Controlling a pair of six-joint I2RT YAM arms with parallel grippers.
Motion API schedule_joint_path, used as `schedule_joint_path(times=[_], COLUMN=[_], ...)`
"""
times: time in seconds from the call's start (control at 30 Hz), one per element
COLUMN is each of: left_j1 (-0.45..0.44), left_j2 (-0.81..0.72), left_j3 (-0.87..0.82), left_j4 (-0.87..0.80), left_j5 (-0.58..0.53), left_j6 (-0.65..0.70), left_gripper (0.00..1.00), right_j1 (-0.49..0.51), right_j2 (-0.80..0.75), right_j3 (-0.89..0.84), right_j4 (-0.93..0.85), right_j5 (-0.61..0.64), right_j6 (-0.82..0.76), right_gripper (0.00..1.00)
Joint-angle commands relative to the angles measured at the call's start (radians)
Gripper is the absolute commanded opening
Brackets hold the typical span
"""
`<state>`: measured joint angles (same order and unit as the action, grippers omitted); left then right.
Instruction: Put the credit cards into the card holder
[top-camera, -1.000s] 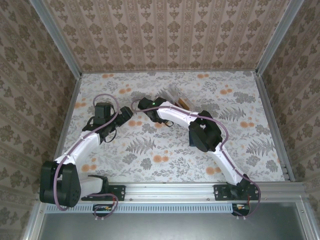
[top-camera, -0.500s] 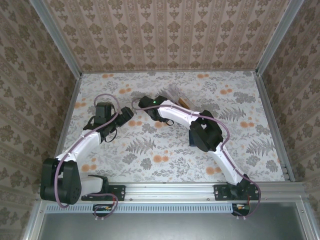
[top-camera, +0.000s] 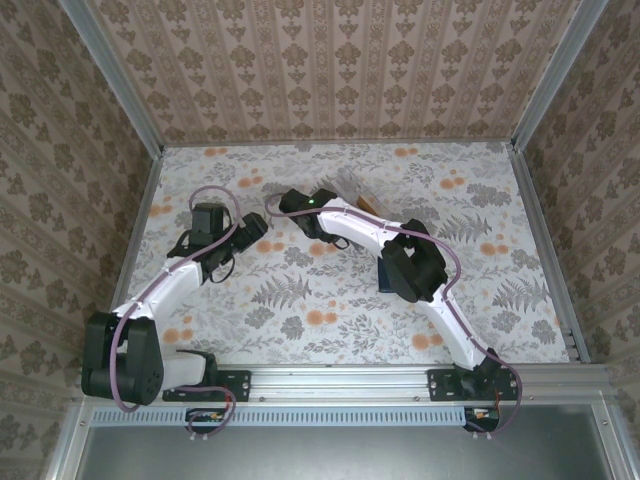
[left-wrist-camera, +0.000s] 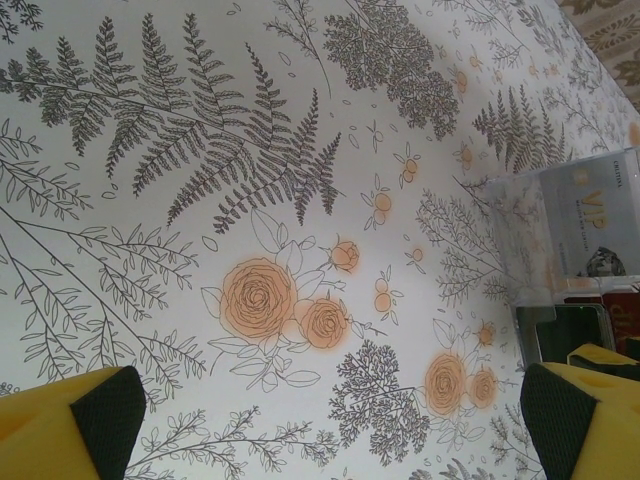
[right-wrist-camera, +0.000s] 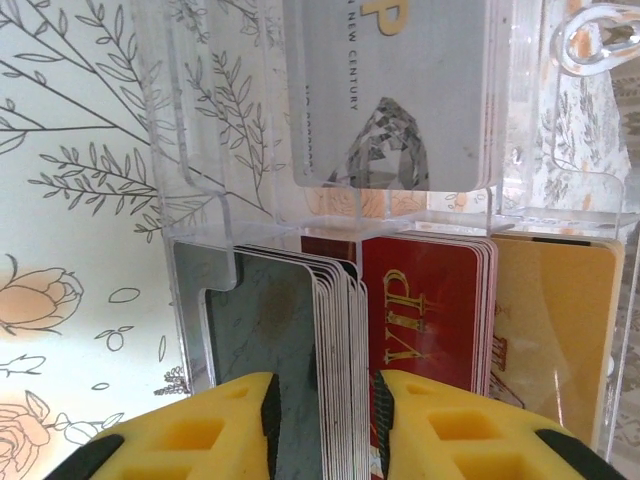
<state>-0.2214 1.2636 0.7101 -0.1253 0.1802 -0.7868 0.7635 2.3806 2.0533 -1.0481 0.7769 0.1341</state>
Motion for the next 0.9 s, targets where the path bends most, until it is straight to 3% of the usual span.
schedule_joint_path(times=[0.0,0.2,0.47,0.87], left_j1=[0.005,0.005,0.006,0.005], left_j2=[0.008,0.008,0.007,0.01], left_j3=[0.027,0.028,0.025,0.023], left_j4=[0.011,0.006,0.007,0.011], left_j5=[0.012,0.012,0.011,0.013], left_j6=[-0.012,-0.008,-0.008,-0.011], left_gripper=[1.0,1.0,1.0,1.0], right_j1=[-0.004,-0.006,-0.004,-0.006], right_j2=[0.03,0.06,0.027,-0.052], right_j3=[0.024,0.003,-0.038,-0.07], right_j4=[-0.024,-0.007,0.041,0.082], right_j5=[0.005,0.077,0.194,0.211], right_j6=[0.008,0.01,-0.007,-0.036], right_gripper=[0.35,0.41,0.39,0.36])
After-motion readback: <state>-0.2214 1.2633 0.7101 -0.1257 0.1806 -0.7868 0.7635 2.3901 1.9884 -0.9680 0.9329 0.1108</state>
